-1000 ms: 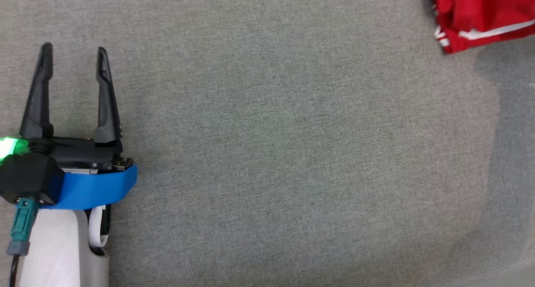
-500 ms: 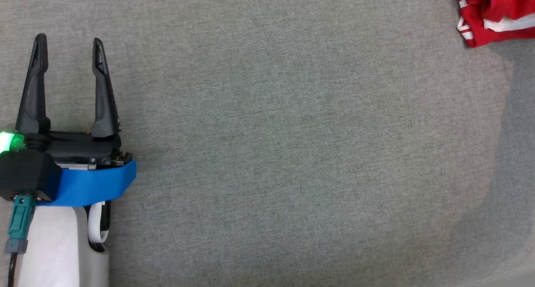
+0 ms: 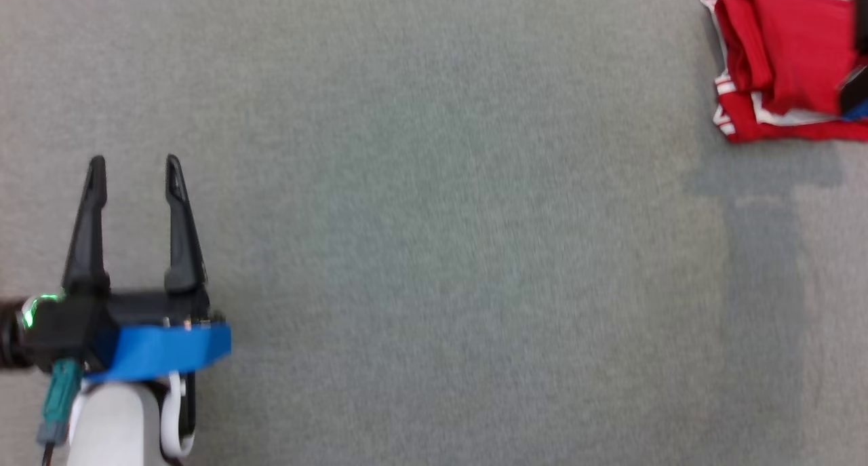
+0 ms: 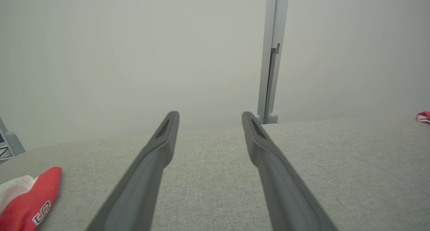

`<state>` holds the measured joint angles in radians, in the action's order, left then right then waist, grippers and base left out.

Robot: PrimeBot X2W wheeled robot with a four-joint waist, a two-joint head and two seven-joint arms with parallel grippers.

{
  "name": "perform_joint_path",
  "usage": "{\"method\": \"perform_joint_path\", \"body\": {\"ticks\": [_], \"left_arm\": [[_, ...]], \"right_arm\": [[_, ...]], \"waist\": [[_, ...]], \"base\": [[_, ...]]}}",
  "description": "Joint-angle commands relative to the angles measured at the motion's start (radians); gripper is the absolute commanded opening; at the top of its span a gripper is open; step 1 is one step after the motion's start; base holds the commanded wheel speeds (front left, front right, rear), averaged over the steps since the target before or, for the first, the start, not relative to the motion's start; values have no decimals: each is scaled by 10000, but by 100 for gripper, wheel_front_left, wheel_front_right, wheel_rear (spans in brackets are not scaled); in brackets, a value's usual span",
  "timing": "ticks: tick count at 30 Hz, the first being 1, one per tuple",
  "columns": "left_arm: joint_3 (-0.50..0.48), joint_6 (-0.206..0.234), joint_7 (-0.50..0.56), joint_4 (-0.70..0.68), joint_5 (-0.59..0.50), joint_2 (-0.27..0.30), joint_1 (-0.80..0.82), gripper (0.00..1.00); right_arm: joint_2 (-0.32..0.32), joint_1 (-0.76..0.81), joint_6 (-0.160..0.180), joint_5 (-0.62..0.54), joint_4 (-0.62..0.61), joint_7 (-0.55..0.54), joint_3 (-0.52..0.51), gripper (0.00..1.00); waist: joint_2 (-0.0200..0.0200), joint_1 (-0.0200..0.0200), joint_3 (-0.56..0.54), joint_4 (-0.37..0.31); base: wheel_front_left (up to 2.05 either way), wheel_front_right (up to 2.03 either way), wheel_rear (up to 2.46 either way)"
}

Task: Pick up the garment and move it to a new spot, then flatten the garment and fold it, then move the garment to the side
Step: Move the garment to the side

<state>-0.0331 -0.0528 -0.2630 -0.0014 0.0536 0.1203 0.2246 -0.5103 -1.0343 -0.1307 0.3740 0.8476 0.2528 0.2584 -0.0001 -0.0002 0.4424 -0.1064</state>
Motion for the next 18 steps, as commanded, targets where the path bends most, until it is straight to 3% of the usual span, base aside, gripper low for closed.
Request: {"method": "perform_joint_path", "body": {"ticks": [1,18], "left_arm": [[-121,44,-21,93,109,-33,-251,100],[-351,10,-24,973,425,-444,-1856,100]], "right_arm": [[247,313,-1,172,-257,74,55,100],[2719,5494,-1,-385,-4169,126,-1215,100]], "waist": [[1,2,-396,-106],[1,2,-2576,651]], "base": [[0,0,0],[0,0,0]]}}
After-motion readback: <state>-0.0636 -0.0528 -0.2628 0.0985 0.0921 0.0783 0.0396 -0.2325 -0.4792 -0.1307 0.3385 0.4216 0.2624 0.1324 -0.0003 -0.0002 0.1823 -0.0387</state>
